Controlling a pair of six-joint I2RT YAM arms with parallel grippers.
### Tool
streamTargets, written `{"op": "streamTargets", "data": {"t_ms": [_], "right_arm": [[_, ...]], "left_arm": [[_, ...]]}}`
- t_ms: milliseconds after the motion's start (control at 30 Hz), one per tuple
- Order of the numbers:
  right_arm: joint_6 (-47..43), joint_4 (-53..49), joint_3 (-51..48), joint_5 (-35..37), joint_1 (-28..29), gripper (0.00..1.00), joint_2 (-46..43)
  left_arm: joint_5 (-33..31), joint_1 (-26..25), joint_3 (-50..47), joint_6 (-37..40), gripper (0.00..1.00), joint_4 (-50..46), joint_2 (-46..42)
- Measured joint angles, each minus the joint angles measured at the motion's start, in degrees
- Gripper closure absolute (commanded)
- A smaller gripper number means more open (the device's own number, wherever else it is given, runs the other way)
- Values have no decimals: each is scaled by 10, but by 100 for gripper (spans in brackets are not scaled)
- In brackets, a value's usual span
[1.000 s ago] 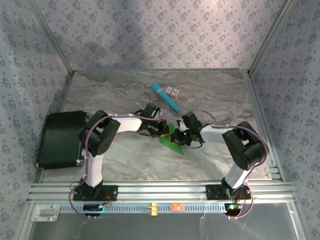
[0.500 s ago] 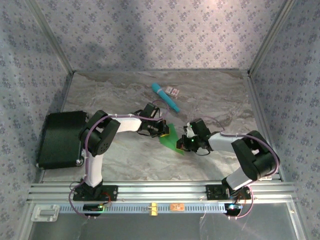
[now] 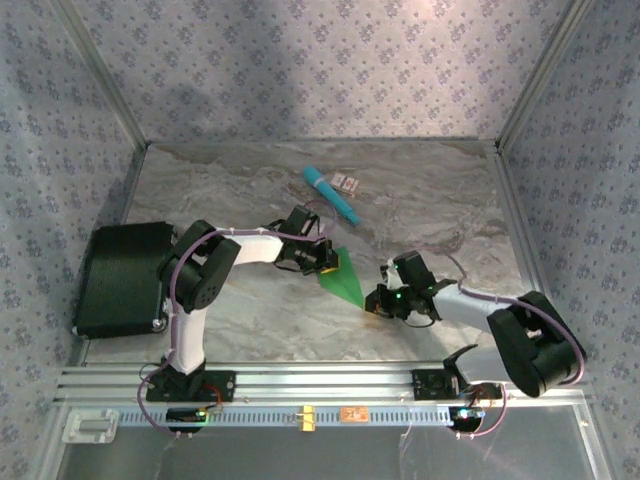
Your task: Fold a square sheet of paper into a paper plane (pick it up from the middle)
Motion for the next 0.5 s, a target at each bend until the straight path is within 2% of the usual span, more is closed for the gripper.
{"op": "streamTargets", "data": {"t_ms": [267, 500], "right_arm": [[2, -48, -10, 17, -1, 99, -43], [7, -95, 5, 31, -1, 94, -80]], "left_arm": [[0, 0, 0, 0, 93, 0, 0], [0, 0, 0, 0, 93, 1, 0]]}}
